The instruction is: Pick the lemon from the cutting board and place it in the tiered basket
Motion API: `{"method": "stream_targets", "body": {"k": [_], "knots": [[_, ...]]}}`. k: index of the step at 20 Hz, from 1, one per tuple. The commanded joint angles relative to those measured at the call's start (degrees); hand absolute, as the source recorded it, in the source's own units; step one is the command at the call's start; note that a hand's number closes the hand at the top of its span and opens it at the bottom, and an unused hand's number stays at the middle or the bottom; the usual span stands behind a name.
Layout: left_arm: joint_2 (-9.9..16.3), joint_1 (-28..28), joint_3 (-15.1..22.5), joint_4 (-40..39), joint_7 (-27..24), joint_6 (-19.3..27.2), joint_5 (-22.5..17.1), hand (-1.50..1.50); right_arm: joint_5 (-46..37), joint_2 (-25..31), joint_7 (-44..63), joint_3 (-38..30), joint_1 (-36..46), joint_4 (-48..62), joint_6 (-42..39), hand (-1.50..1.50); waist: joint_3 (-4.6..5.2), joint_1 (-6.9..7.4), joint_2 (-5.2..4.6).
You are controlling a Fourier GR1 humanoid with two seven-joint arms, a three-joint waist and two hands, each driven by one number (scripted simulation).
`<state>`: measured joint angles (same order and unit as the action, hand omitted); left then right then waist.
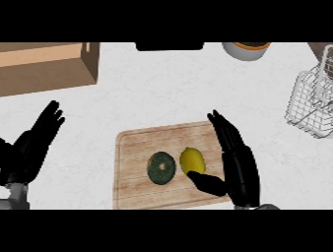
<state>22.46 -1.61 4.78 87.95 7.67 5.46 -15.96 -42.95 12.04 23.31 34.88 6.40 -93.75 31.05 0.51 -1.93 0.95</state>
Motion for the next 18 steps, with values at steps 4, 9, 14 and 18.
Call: {"method": "stream_targets", "body": {"k": [4, 9, 14, 18], "knots": [[0.1, 0.1, 0.4, -0.2, 0.3, -0.4, 0.4, 0.0, -5.3, 6.1, 19.1, 7.4, 1.1, -6.0, -26.7, -1.5, 0.15, 0.58, -0.11], [-1.5, -3.8, 0.9, -0.2, 1.6, -0.4, 0.0, 0.0, -5.0, -3.3, 39.0, 11.4, 7.0, -14.3, -43.8, -1.5, -0.23, 1.18, -0.54], [-2.7, -5.7, 1.0, 0.7, 4.9, 1.9, 1.5, 0.0, -7.3, -11.7, 51.5, 10.0, 12.2, -16.3, -51.5, -1.5, -0.44, 1.65, -0.79], [-1.0, -3.1, -1.0, 0.1, 2.6, -2.2, -0.4, 0.0, -8.6, -11.9, 52.5, 13.6, 12.8, -8.6, -43.8, -1.5, -0.45, 2.27, -0.92]]}}
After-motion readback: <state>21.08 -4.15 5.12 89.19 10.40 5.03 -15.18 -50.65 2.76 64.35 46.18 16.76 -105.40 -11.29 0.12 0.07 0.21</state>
